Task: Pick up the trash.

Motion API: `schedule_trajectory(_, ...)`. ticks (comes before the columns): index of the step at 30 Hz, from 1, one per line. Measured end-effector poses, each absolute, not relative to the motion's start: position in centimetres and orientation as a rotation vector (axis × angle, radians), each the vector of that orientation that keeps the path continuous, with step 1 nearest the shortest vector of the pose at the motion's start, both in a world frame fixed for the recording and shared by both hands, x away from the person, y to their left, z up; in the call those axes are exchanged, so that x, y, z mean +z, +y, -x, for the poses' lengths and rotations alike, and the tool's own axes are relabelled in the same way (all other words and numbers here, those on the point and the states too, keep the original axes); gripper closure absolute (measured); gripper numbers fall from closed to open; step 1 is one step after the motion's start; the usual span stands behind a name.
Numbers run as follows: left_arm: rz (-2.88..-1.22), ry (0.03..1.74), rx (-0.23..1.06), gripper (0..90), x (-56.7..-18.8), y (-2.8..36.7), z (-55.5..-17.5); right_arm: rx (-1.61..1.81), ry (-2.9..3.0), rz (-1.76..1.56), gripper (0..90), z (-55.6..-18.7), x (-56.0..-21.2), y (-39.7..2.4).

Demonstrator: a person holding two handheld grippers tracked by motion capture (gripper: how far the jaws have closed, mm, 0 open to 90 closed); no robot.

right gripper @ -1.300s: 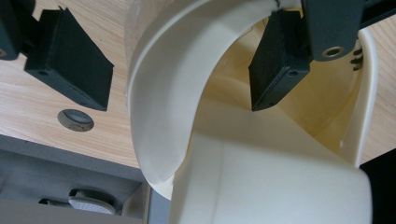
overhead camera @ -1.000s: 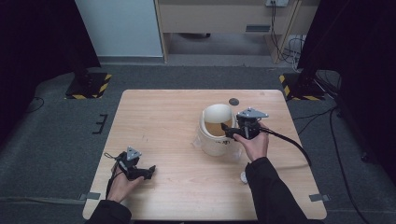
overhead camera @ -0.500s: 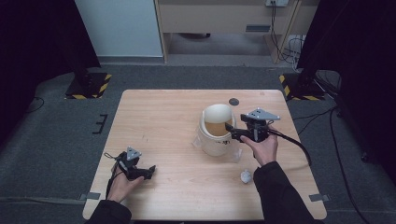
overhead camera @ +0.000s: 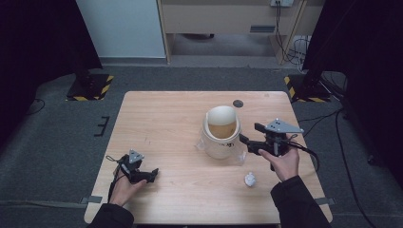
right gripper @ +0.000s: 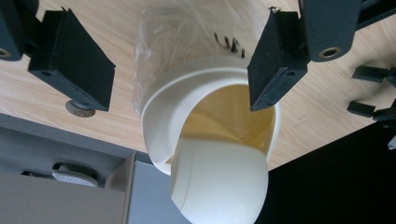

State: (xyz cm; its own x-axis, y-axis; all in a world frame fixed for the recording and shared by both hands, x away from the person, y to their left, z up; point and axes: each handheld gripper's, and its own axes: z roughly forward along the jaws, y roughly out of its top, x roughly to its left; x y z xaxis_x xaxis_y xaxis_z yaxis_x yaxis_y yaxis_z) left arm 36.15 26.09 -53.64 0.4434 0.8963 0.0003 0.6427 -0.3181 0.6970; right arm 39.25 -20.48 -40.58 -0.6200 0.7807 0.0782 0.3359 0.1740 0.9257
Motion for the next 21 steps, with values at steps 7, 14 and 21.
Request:
schedule_trajectory(7,-2.070,1.285,0.522,0.0,-53.6,26.1,-36.1,1.422,2.050,-1.050,22.6,-37.8,-42.0,-22.1)
schedule_trajectory(14,-2.070,1.285,0.522,0.0,-53.6,26.1,-36.1,1.370,2.110,-1.048,22.2,-36.8,-43.8,-23.1)
schedule_trajectory(21,-2.069,1.285,0.523,0.0,-53.6,26.1,-36.1,1.338,2.154,-1.055,22.7,-35.7,-44.9,-24.0)
